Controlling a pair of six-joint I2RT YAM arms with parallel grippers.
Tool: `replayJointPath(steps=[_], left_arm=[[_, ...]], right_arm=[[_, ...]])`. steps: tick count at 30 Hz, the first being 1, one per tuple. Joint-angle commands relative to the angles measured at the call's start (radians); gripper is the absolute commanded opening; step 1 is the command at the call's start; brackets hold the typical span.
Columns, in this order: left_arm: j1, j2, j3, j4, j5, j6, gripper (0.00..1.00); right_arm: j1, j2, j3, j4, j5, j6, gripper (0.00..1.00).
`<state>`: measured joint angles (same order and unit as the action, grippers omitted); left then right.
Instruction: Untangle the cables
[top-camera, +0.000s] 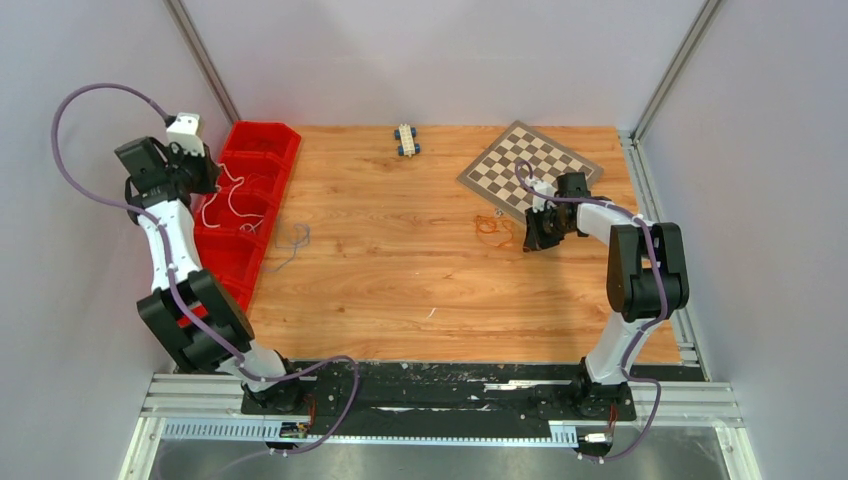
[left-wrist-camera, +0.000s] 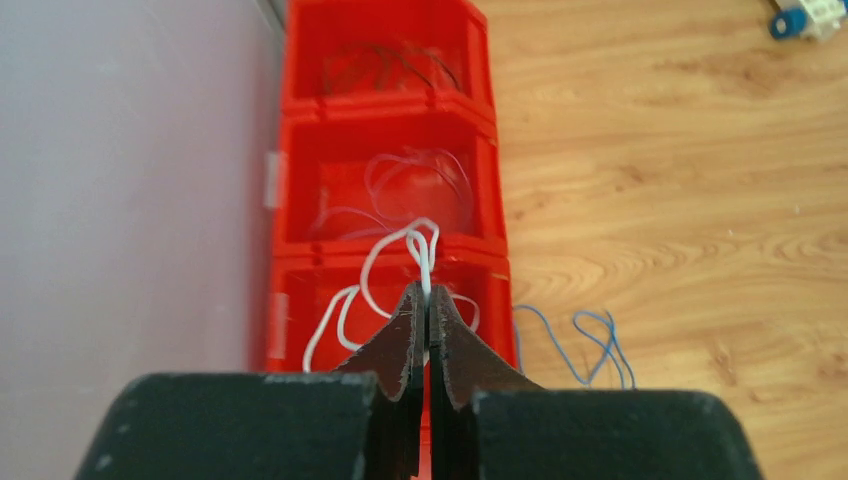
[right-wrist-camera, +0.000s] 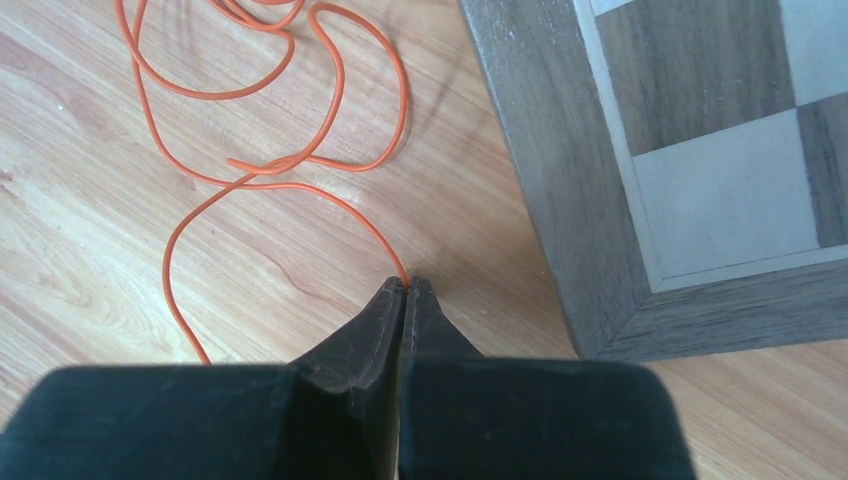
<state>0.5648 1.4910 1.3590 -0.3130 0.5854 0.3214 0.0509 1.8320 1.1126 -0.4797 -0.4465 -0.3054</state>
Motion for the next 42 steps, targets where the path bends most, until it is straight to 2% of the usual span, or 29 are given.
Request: replayJointPath(steps=[1,7,15,22,26,31,35,42], left_arm=[[0.012,0.081,-0.007,-0.068,0.076,0.000,0.00],[0.012,0.177,0.002,-0.123,0.019,0.038,0.00],[0.019,0.249,0.023,-0.234,-0.097,0.167,0.00],[0.019,0.305,0.065,-0.305,-0.170,0.194,0.00],[0.030,0.251,0.059,-0.318,-0.127,0.204,0.00],[0.049,0.095,-0.004,-0.292,-0.061,0.197,0.00],[0.060,0.052,-0.005,-0.333,-0.099,0.222,0.00],[0.078,0.076,0.058,-0.470,-0.176,0.297,0.00]], right_arm=[[0.017,0.037,-0.029,-0.041,-0.009,0.022,0.00],[0.017,0.023,-0.038,-0.044,0.005,0.022,0.00],[0.019,0.022,-0.059,-0.045,0.006,0.031,0.00],[0.018,0.037,-0.036,-0.046,0.009,0.034,0.00],[0.018,0.039,-0.030,-0.048,0.012,0.030,0.00],[0.018,0.043,-0.031,-0.048,0.003,0.030,0.00],[0.017,0.054,-0.022,-0.047,-0.008,0.028,0.00],[0.018,0.055,-0.015,-0.047,-0.013,0.020,0.00]])
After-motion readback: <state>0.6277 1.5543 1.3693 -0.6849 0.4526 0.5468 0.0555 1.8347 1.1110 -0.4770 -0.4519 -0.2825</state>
